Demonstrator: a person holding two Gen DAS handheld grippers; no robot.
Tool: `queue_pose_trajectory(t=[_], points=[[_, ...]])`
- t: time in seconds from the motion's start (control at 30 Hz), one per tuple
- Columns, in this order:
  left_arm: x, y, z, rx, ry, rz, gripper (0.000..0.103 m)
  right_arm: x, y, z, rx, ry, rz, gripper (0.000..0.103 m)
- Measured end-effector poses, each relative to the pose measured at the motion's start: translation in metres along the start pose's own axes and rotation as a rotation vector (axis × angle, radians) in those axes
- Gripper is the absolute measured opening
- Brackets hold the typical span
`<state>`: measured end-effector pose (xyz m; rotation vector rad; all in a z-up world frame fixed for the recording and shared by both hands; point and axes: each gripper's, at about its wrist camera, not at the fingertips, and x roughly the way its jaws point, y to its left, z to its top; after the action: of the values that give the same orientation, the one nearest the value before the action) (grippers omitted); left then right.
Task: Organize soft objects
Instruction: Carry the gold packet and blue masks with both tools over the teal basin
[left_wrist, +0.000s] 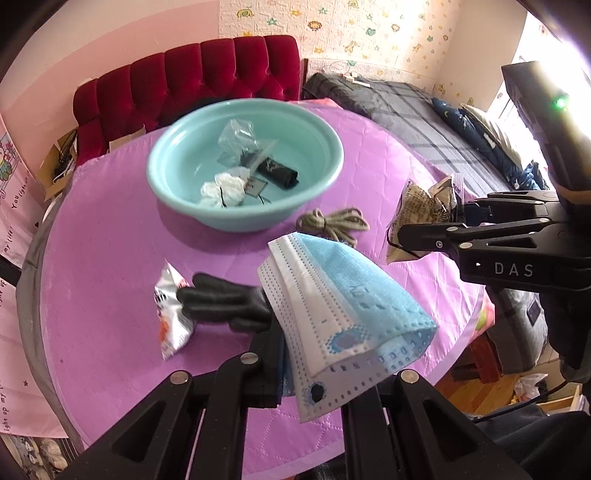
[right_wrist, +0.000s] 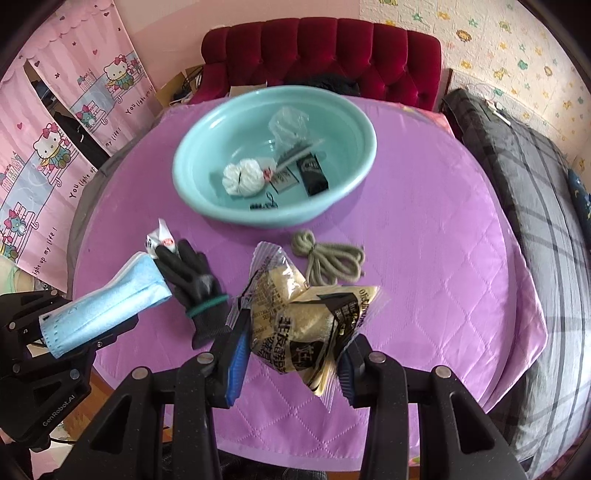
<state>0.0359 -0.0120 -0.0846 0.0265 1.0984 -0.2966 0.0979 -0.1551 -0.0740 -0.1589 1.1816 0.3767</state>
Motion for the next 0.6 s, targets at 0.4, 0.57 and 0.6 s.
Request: queue_pose_trajectory(t=[0.4, 0.57, 0.6], points=[[-0.003, 0.016, 0.034, 0.006, -0.027, 0.019, 0.008, -0.006, 0.004, 0.045, -0.03, -0.038, 0.011, 0.043], [-0.001, 0.024, 0.054, 0.009, -0.042, 0.036, 0.008, -0.005, 0.006, 0.067, -0.049, -0.055, 0.008, 0.043], [-0.001, 0.026, 0.058, 0.009, -0.044, 0.037, 0.008, -0.004, 0.006, 0.073, -0.052, -0.058, 0.009, 0.043]])
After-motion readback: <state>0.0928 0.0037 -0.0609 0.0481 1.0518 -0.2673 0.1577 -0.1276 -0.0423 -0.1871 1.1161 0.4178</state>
